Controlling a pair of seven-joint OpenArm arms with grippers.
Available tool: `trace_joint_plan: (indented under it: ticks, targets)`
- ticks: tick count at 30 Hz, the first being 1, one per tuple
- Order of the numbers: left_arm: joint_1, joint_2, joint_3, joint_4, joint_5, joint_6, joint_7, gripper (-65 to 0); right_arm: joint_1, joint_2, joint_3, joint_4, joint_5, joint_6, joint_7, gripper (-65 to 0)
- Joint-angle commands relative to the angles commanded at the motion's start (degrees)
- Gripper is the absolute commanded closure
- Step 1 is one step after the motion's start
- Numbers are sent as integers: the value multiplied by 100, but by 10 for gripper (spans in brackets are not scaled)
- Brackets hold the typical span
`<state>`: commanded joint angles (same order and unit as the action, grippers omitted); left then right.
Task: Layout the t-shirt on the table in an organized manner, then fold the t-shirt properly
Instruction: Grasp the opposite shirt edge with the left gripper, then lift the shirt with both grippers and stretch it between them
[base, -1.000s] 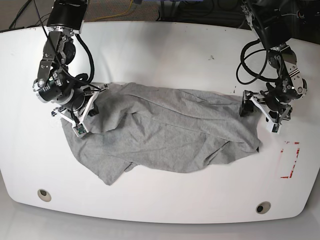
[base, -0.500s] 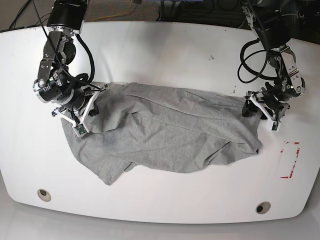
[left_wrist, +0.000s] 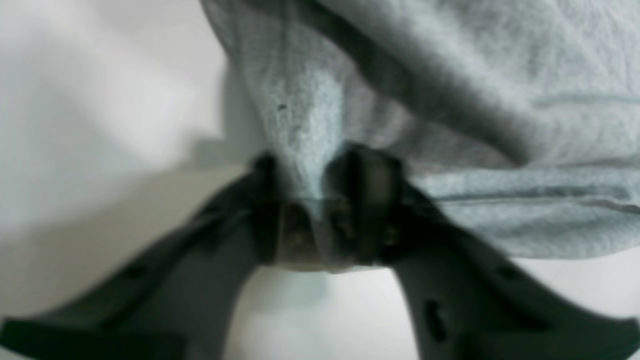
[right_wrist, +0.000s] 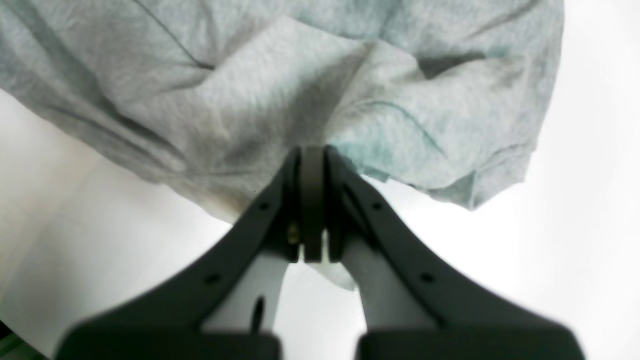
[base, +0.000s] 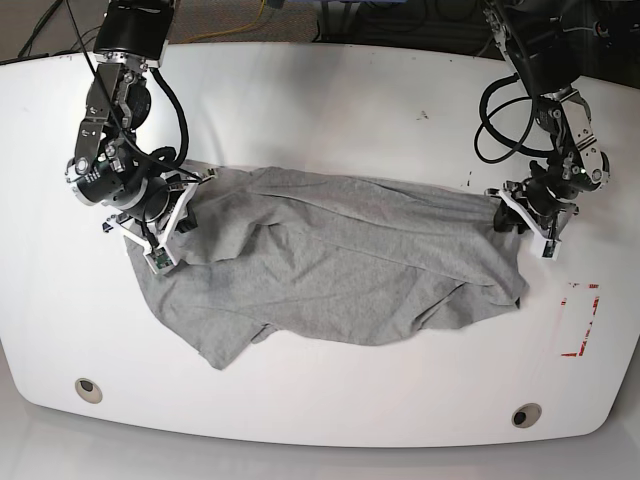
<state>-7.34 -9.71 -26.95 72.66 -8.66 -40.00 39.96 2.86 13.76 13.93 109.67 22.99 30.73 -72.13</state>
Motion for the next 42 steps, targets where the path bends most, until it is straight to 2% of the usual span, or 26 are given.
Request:
trace_joint_plan:
  ticks: [2, 17, 25, 32, 42]
  targets:
    - [18, 0, -9, 167, 0, 0, 0, -23, 0, 0, 0, 0, 0, 0, 0, 0]
    - [176, -9, 9, 1530, 18, 0, 26, -42, 0, 0, -9, 0, 0, 0, 0, 0]
    - [167, 26, 9, 2022, 536, 0, 26, -39, 0, 0, -9, 0, 0, 0, 0, 0]
    - [167, 35, 18, 2514, 580, 0, 35, -39, 0, 0, -9, 0, 0, 0, 0, 0]
    - [123, 9, 193, 3112, 571, 0, 404, -39, 0, 0, -9, 0, 0, 0, 0, 0]
